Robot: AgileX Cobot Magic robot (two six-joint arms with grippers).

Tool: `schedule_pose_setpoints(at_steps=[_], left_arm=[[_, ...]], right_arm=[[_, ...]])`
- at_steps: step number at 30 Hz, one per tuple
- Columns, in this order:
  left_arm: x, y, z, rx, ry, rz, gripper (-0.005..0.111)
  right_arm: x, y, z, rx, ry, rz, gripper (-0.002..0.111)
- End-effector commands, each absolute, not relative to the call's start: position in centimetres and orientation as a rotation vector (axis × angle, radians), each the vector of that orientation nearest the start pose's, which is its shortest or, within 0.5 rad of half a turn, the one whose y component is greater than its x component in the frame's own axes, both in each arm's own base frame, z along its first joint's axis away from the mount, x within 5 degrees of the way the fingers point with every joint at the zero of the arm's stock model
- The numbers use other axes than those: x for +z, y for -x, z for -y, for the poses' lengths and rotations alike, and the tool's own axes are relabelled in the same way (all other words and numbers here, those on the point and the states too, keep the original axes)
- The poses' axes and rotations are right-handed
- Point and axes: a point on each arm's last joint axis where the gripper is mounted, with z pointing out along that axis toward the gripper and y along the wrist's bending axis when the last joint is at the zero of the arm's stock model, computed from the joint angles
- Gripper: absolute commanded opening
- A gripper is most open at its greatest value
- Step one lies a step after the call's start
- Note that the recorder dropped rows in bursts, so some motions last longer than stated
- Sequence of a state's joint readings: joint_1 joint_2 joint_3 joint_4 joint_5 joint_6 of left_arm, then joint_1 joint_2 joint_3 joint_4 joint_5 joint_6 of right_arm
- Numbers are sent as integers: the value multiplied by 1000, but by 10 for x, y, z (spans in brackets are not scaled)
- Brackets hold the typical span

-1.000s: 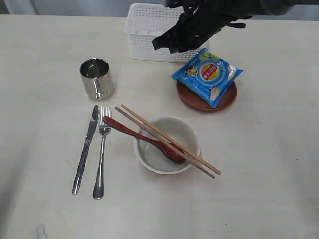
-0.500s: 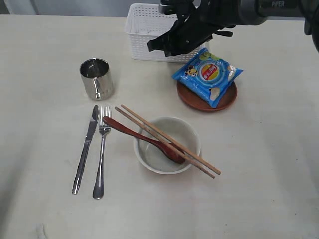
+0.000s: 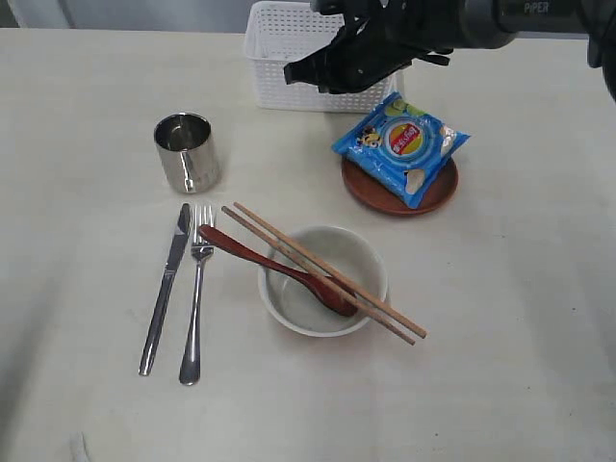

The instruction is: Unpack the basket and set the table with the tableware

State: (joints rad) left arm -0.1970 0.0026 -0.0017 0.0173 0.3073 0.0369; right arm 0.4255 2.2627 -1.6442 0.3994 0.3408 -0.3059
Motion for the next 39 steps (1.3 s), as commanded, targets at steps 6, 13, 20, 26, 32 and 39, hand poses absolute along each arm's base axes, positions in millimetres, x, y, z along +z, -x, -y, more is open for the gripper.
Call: schedule_pose_setpoints(at_steps=[6,13,20,26,32,39], left_arm=[[186,-54,10,-93,-221,-1770,0],[186,-54,10,-93,-221,-1770,0],[186,-54,10,-93,-221,-1770,0],[186,-54,10,-93,-221,-1770,0],[186,-54,10,-93,-221,-1770,0],[186,-54,10,-93,-221,-1770,0]], right_arm=[[178,-426,-202,409,536,-2449,-1],[196,-394,-124,377,228,-2543,-1],[170,-377,-72,171,65,-2695,-1],[150,-359,-62,48,27,-2814,-1],[135,-347,-65,59,31,-2828,-1],[132,-344,-83,82,106,-2784,-1]])
